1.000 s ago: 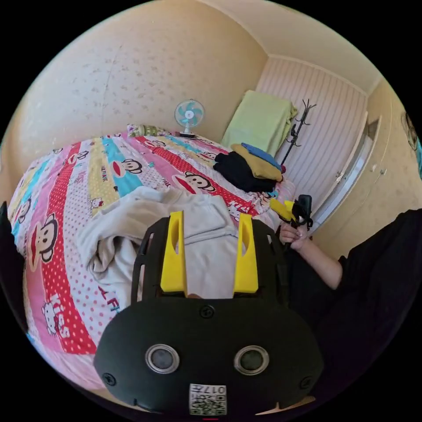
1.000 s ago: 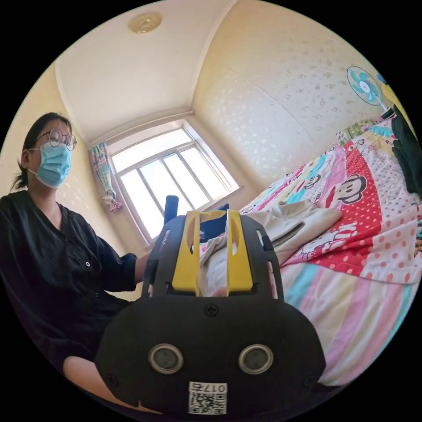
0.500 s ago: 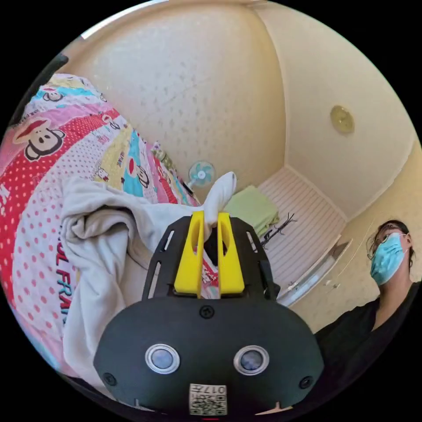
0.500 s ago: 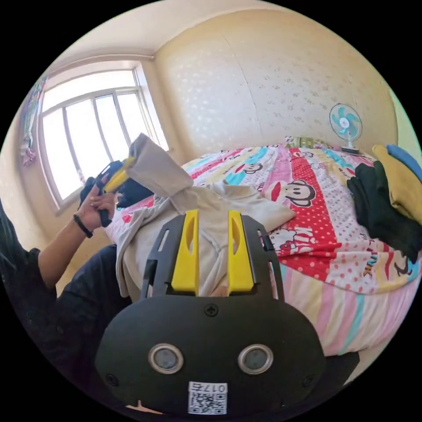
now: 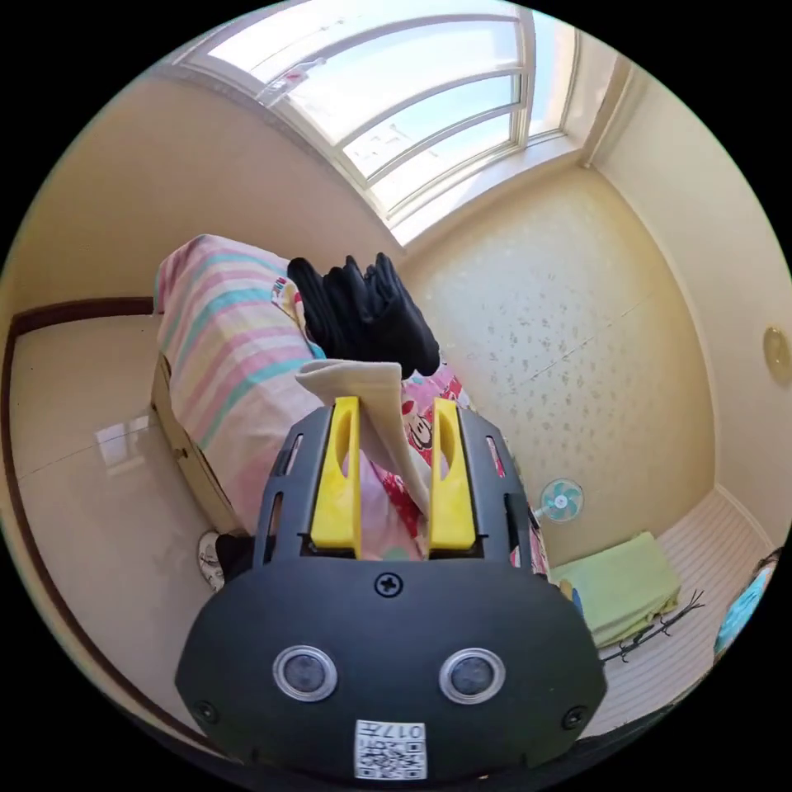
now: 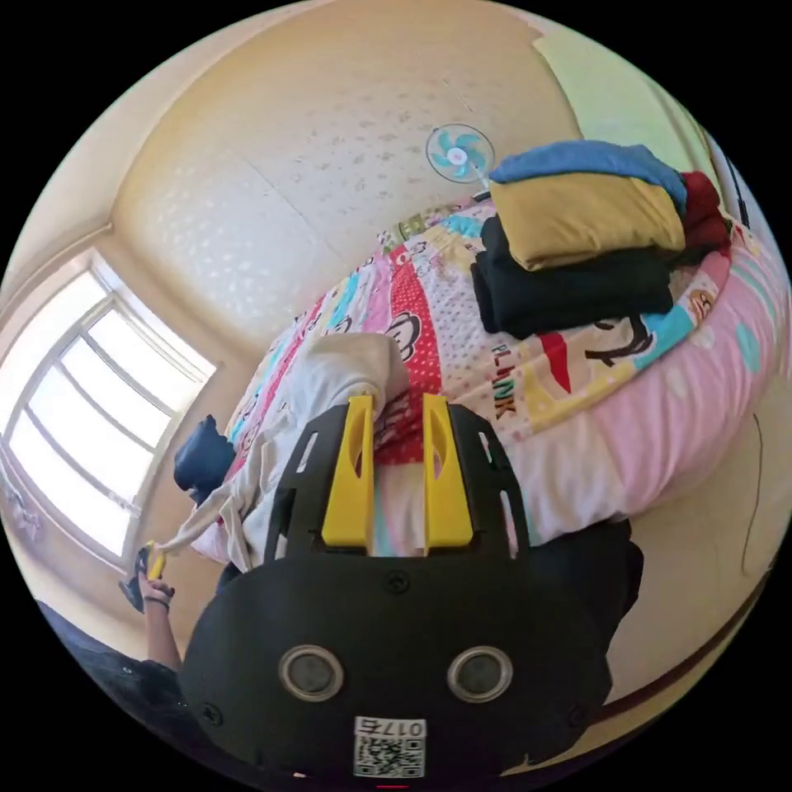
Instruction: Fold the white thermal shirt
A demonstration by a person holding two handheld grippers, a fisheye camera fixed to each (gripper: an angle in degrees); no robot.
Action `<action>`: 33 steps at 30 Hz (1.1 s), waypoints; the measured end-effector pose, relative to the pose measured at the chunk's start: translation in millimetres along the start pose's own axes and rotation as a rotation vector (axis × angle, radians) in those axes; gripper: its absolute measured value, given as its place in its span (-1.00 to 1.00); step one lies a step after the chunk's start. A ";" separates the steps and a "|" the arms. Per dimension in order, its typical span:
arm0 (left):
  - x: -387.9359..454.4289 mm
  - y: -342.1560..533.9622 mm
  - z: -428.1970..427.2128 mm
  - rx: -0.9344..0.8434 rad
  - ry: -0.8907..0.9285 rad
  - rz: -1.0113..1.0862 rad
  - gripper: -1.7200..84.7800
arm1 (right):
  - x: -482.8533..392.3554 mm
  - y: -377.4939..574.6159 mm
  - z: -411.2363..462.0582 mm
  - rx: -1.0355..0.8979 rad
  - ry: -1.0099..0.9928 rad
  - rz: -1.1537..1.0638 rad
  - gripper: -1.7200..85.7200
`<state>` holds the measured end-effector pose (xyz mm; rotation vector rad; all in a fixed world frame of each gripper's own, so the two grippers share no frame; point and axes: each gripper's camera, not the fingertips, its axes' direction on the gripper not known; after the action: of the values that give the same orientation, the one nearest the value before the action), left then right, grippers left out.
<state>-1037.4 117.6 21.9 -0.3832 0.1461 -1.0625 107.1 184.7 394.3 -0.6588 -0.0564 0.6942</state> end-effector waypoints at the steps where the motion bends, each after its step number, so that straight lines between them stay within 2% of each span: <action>1: 5.9 15.8 -3.5 0.057 -0.070 0.013 -0.67 | 14.0 7.4 -10.1 0.010 0.002 0.060 -0.69; 3: 25.5 37.7 -5.6 0.164 -0.150 0.053 -0.67 | 17.8 17.5 -31.9 0.095 0.048 0.104 -0.68; 5: 54.5 55.8 -11.2 0.318 -0.183 0.110 -0.65 | 4.0 27.9 -78.4 0.327 0.095 0.088 -0.69; 6: 79.8 66.0 -17.1 0.430 -0.180 0.181 -0.64 | -2.2 28.1 -86.8 0.364 0.105 0.071 -0.69; 7: 107.3 73.8 -19.0 0.507 -0.149 0.286 -0.65 | -17.6 24.9 -95.1 0.386 0.116 0.020 -0.68; 9: 143.1 79.4 -9.1 0.496 -0.049 0.414 -0.68 | -45.3 14.8 -84.3 0.296 0.094 -0.076 -0.66; 11: 174.7 80.6 22.2 0.311 0.130 0.494 -0.70 | -93.3 8.9 -33.3 0.060 -0.044 -0.271 -0.64; 13: 215.2 99.8 94.6 -0.060 0.360 0.569 -0.66 | -129.4 17.4 18.7 -0.089 -0.125 -0.363 -0.63; 14: 225.2 109.9 116.2 -0.163 0.399 0.579 -0.64 | -153.7 28.6 55.8 -0.157 -0.129 -0.428 -0.63; 15: 246.3 137.7 159.6 -0.383 0.465 0.611 -0.61 | -164.3 35.0 74.7 -0.190 -0.104 -0.460 -0.63; 16: 266.7 175.4 199.1 -0.590 0.500 0.663 -0.58 | -180.1 47.7 115.0 -0.271 0.006 -0.509 -0.64; 18: 290.0 243.1 246.3 -0.860 0.416 0.771 -0.55 | -188.1 66.4 173.4 -0.425 0.232 -0.567 -0.66; 19: 297.1 292.2 270.6 -0.996 0.261 0.884 -0.53 | -193.4 73.8 177.3 -0.401 0.271 -0.613 -0.70; 20: 298.2 316.1 279.5 -1.044 0.180 0.965 -0.54 | -197.5 71.9 163.7 -0.380 0.299 -0.612 -0.74; 21: 301.5 351.9 278.7 -0.996 0.075 1.175 -0.55 | -199.3 70.0 152.4 -0.362 0.285 -0.623 -0.79; 22: 302.9 369.0 261.7 -0.872 0.057 1.310 -0.59 | -197.9 62.7 118.6 -0.266 0.235 -0.582 -0.87; 24: 302.8 373.5 247.6 -0.852 0.009 1.356 -0.67 | -182.3 49.3 54.8 -0.051 0.239 -0.451 -0.89; 26: 301.2 363.4 232.0 -0.874 -0.022 1.368 -0.76 | -146.5 38.9 -26.2 0.222 0.383 -0.270 -0.88; 27: 297.4 350.4 222.1 -0.861 -0.038 1.348 -0.80 | -135.5 38.0 -44.2 0.279 0.424 -0.215 -0.88; 29: 284.4 318.6 209.7 -0.799 -0.079 1.210 -0.82 | -91.6 40.3 -107.9 0.427 0.535 0.035 -0.85; 31: 257.2 264.2 194.3 -0.705 -0.053 0.913 -0.84 | -79.5 50.1 -139.1 0.494 0.488 0.074 -0.79; 32: 249.3 249.8 188.1 -0.661 -0.036 0.829 -0.84 | -83.7 56.8 -147.5 0.532 0.450 0.051 -0.76; 33: 237.0 225.8 174.0 -0.558 0.024 0.705 -0.81 | -89.4 58.5 -147.6 0.537 0.444 0.027 -0.75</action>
<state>-685.0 48.6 113.6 -0.7523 0.5612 -0.3110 42.4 83.5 257.3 -0.2828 0.5338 0.5423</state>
